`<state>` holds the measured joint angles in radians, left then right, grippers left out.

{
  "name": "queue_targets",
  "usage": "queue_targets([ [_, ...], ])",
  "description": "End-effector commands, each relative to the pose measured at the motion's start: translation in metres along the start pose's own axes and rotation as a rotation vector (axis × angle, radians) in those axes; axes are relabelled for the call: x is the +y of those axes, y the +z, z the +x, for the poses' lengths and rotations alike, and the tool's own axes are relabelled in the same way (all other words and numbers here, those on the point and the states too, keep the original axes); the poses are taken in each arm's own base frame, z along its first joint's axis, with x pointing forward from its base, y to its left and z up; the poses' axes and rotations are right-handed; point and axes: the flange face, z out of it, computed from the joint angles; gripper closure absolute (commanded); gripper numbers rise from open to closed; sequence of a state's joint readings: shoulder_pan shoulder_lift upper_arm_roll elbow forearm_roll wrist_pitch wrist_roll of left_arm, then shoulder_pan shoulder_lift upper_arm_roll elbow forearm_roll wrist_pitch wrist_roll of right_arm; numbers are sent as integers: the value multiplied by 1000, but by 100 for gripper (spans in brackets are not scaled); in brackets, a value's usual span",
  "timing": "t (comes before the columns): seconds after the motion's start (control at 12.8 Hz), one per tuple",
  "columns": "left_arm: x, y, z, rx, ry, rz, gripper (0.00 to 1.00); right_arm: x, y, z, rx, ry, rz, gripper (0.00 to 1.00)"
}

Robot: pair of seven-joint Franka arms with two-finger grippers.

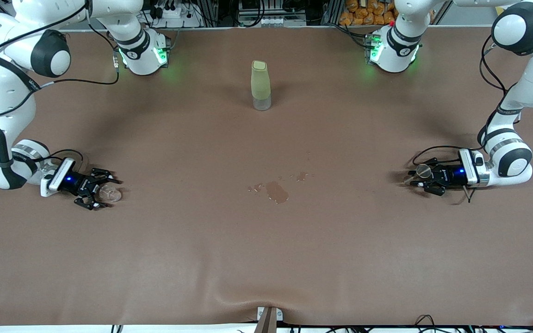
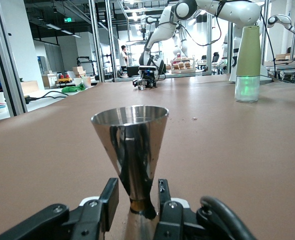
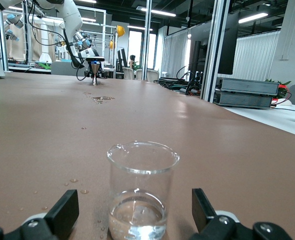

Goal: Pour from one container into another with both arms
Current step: 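Grasp the glass beaker with the right gripper while the left gripper holds, then lift the jigger and beaker, bringing both grippers together mid-table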

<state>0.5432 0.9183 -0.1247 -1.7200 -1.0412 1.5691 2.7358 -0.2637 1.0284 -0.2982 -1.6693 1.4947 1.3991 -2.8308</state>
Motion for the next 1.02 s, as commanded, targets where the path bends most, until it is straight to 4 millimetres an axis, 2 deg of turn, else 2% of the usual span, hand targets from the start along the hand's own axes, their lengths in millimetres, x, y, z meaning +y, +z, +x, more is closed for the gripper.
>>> queue_targets([
  [0.0,2,-2,-1,25,75,17,62,-19,17,-14,19,-240,-33,0],
  [0.23,2,-2,0,24,76,15,68,-17,29,-14,25,-242,-36,0],
  [0.31,2,-2,1,23,76,13,77,-17,32,-14,24,-241,-31,0],
  [0.39,1,0,1,19,79,0,88,-17,33,-14,26,-241,-31,31],
  [0.47,2,0,0,21,77,3,91,-17,33,-14,24,-237,-29,56],
  [0.55,2,0,0,19,74,0,100,-17,33,-14,25,-232,-29,81],
  [0.62,2,1,-1,22,66,-2,100,-17,34,-14,26,-231,-29,97],
  [0.7,2,4,1,31,47,-9,100,-17,37,-14,30,-231,-25,100],
  [0.86,-3,7,6,34,39,-13,100,-17,38,-14,31,-230,-25,100],
  [0.94,-15,20,17,45,60,-40,100,-17,39,-13,32,-228,-22,100],
])
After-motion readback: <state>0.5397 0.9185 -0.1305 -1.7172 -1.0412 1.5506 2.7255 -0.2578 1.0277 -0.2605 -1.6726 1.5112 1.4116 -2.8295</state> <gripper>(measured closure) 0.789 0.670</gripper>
